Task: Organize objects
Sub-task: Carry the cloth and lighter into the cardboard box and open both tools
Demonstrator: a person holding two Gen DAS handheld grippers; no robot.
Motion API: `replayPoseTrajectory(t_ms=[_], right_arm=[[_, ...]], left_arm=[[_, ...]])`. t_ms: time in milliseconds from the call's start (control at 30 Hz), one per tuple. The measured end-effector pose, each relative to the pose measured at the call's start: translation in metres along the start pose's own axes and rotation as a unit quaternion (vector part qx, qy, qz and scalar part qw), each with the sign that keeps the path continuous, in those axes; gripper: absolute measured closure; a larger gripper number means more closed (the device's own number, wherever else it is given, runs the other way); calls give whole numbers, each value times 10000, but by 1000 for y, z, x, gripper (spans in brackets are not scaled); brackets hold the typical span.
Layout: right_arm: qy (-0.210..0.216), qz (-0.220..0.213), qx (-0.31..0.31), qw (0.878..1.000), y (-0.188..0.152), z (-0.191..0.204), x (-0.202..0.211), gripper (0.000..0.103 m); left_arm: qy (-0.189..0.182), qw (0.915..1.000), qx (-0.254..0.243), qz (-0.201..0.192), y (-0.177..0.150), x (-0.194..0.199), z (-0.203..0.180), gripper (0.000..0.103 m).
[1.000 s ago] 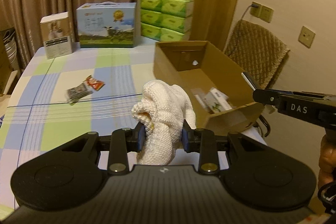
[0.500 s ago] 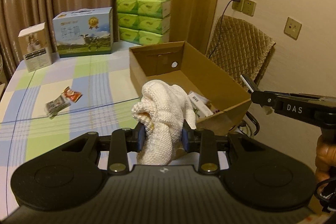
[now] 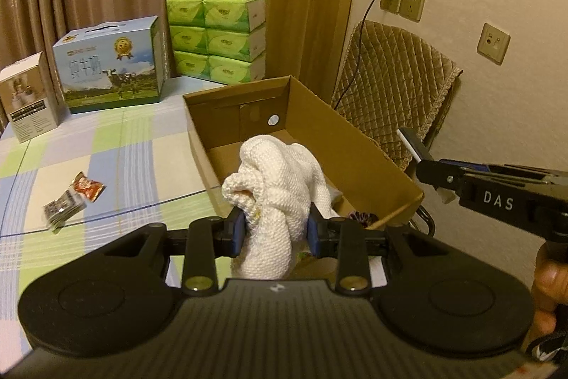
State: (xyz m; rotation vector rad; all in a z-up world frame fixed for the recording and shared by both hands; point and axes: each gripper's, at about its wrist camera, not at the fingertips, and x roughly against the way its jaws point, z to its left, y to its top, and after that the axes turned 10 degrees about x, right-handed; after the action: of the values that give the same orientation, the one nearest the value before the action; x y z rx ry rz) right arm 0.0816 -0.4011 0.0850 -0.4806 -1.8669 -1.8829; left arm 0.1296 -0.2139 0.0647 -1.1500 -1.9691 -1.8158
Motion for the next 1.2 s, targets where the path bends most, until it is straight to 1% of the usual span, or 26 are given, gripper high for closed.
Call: replayPoseTrajectory(t_ms=[467, 533, 567, 600, 633, 700, 967, 1200], right_arm=[[-24, 102, 7, 9999, 10, -15, -39, 84], [-29, 120, 9, 9999, 12, -17, -44, 84], [-35, 124, 9, 9999, 12, -17, -46, 84], [-39, 132, 4, 9999, 12, -18, -48, 84], [-43, 140, -2, 9999, 12, -18, -49, 84], [-43, 153, -9, 9999, 12, -19, -51, 84], [12, 219, -16, 9998, 8, -17, -58, 84], [172, 147, -25, 9997, 12, -9, -60, 84]], left_arm=[[-64, 9998, -94, 166, 15, -47, -6, 74], [-59, 9997, -95, 205, 17, -55, -5, 71], [-69, 9997, -108, 232, 17, -59, -4, 67], [-86, 9996, -113, 237, 18, -63, -3, 59], [-96, 9996, -118, 221, 18, -66, -2, 56], [-59, 9997, -113, 219, 20, -70, 3, 56], [85, 9999, 84, 107, 23, -57, 27, 56], [150, 9995, 263, 20, 21, -41, 42, 56]])
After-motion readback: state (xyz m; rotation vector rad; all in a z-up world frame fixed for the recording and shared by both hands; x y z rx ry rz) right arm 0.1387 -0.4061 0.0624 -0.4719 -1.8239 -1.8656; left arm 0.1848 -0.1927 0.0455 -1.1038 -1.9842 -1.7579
